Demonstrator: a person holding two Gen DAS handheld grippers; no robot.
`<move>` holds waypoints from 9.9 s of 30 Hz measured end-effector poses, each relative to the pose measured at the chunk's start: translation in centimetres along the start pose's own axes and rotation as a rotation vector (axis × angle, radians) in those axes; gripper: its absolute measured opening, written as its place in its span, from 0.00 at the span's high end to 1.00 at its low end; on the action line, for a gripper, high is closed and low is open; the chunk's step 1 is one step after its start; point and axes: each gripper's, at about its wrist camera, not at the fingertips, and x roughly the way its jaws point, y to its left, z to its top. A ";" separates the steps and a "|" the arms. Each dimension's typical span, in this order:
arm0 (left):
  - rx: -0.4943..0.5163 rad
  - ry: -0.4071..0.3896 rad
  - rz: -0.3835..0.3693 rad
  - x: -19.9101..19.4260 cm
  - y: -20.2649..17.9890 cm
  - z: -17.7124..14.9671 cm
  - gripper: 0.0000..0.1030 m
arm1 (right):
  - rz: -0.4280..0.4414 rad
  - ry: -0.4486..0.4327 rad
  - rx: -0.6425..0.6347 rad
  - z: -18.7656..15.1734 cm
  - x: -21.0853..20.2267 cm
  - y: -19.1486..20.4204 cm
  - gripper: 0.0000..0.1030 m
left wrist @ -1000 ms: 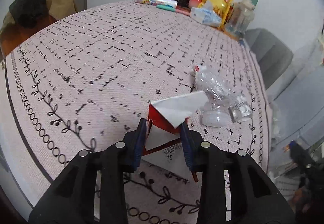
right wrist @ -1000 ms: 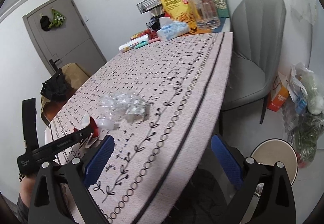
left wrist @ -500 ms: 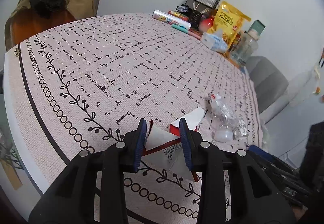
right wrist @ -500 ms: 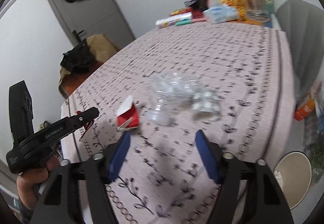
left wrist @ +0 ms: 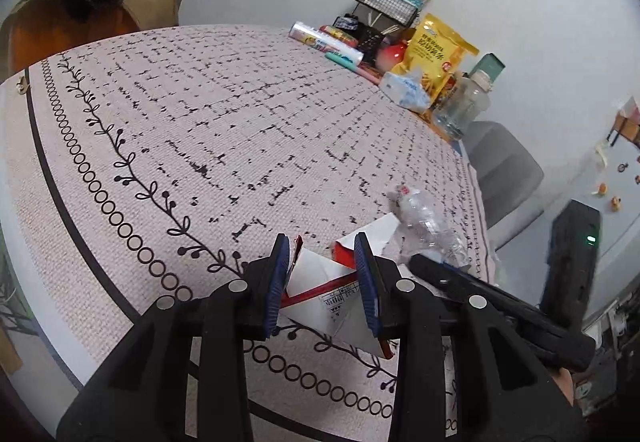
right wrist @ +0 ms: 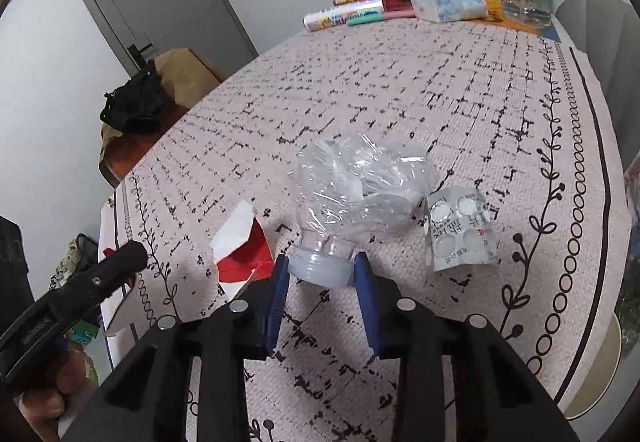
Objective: Collect trash
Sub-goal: 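Grasp the red-and-white carton with the left gripper while the right grasps the clear bottle, then carry the carton and the clear plastic bottle over the trash bin, then open the right gripper to drop the bottle while the left releases the carton, then move both grippers back over the table toward the last carton and blister pack, then grasp the second red-and-white carton with the left gripper while the right grasps the blister pack, then carry the carton and silver blister pack over the trash bin, then open the right gripper to drop the blister pack while the left releases the carton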
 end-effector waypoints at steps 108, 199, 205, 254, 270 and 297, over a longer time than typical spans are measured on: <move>0.462 0.484 -0.434 18.7 -41.6 -13.5 0.06 | -0.462 -0.358 0.684 -19.0 -26.1 -40.1 0.25; 0.107 0.053 0.137 3.4 -5.3 -1.4 0.55 | -0.096 -0.094 0.008 -0.5 -5.2 -5.9 0.08; 0.148 0.098 0.138 4.5 -5.4 -1.3 0.68 | -0.095 -0.074 -0.009 -0.2 -4.4 -5.5 0.08; 0.389 0.125 -0.097 7.8 -25.8 -3.6 0.72 | -0.224 -0.233 0.245 -4.2 -16.8 -22.0 0.79; 0.518 0.292 -0.142 14.4 -34.3 -9.7 0.72 | -0.322 -0.173 0.467 -12.3 -17.0 -33.6 0.78; 0.603 0.544 -0.201 22.2 -40.1 -17.8 0.72 | -0.411 -0.309 0.655 -18.2 -24.6 -40.8 0.21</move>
